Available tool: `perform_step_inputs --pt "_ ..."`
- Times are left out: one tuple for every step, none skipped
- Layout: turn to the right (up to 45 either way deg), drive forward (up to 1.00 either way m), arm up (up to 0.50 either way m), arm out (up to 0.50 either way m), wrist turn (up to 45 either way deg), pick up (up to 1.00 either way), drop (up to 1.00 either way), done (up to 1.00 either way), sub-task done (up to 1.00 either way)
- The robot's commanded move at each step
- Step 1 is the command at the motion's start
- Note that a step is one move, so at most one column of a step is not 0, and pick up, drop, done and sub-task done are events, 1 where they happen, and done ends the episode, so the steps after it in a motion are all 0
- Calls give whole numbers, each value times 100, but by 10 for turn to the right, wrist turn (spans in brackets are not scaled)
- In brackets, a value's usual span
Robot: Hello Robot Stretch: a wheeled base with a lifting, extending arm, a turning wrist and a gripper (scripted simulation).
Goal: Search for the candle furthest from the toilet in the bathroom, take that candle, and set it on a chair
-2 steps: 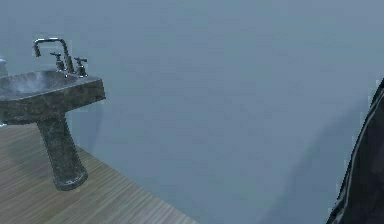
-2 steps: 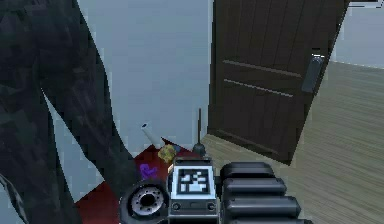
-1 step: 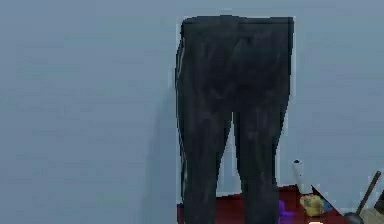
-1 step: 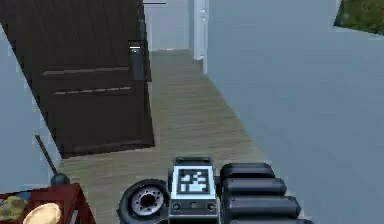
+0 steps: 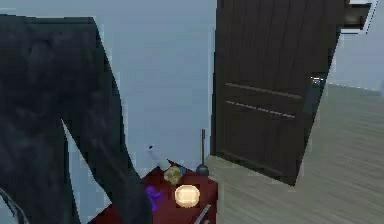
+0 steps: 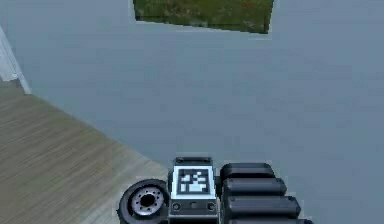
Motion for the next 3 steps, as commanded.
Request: perform_step_inputs --pt "450 0 0 0 0 0 0 0 0" --pt "120 0 0 0 0 0 0 0 0" --pt "0 100 0 0 0 0 0 0 0"
